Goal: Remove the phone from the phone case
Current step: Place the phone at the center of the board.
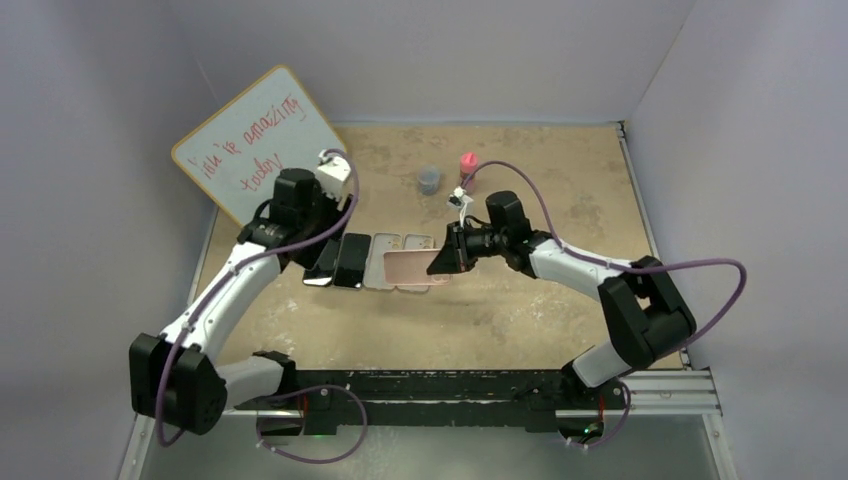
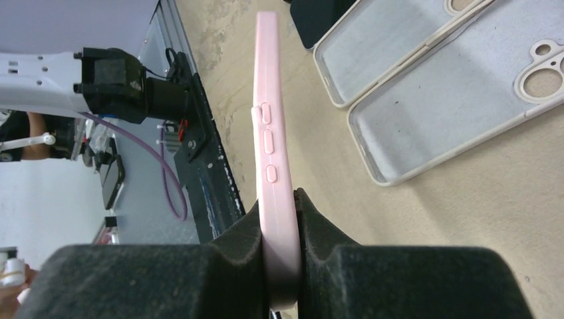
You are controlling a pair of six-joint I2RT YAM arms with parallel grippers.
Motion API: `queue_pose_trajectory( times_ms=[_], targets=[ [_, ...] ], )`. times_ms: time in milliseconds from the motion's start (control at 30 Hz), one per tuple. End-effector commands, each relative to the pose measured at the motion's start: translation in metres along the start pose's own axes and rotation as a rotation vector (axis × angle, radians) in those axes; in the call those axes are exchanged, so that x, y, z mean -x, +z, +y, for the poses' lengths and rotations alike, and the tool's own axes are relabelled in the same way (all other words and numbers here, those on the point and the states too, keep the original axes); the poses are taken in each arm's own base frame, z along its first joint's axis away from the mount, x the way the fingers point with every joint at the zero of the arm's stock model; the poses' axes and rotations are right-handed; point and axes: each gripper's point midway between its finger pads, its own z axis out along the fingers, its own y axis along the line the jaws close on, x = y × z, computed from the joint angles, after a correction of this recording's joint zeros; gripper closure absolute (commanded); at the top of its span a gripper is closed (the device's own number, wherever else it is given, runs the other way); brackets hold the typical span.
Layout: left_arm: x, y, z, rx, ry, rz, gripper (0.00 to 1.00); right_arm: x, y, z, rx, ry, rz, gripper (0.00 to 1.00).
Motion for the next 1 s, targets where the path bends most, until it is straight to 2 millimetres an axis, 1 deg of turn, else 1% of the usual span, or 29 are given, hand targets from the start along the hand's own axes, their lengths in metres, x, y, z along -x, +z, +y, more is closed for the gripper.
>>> queue_pose_trajectory(
  times_ms=[0, 67, 133, 200, 333, 367, 433, 533, 633, 833, 967],
  targets=[
    [-0.030, 0.005, 0.068, 0.220, -0.199, 0.089, 1.00, 0.002, -0.010, 0.005, -0.018, -0.095, -0.044, 1.00],
    [-0.044, 0.011, 0.094, 0.303, -0.253, 0.105, 1.00, 0.001, -0.013, 0.008, -0.015, -0.110, -0.049, 1.00],
    [-0.057, 0.020, 0.109, 0.340, -0.299, 0.119, 1.00, 0.000, -0.016, 0.011, -0.012, -0.124, -0.055, 1.00],
    [-0.071, 0.030, 0.119, 0.359, -0.337, 0.143, 1.00, -0.001, -0.017, 0.013, -0.008, -0.131, -0.057, 1.00],
    [-0.101, 0.049, 0.127, 0.378, -0.368, 0.209, 1.00, -0.004, -0.019, 0.016, 0.007, -0.139, -0.053, 1.00],
    [-0.106, 0.052, 0.126, 0.381, -0.369, 0.213, 0.98, -0.004, -0.019, 0.017, 0.011, -0.142, -0.053, 1.00],
    [-0.117, 0.055, 0.138, 0.415, -0.377, 0.216, 0.93, -0.004, -0.020, 0.019, 0.017, -0.146, -0.055, 1.00],
    [-0.125, 0.066, 0.139, 0.404, -0.355, 0.239, 0.90, -0.005, -0.020, 0.021, 0.028, -0.149, -0.053, 1.00],
    [-0.132, 0.075, 0.133, 0.368, -0.357, 0.258, 0.86, -0.005, -0.019, 0.021, 0.036, -0.147, -0.047, 1.00],
    [-0.146, 0.086, 0.123, 0.328, -0.369, 0.292, 0.63, -0.006, -0.019, 0.020, 0.036, -0.147, -0.043, 1.00],
    [-0.152, 0.092, 0.116, 0.297, -0.398, 0.311, 0.55, -0.005, -0.019, 0.019, 0.027, -0.148, -0.041, 1.00]
  ],
)
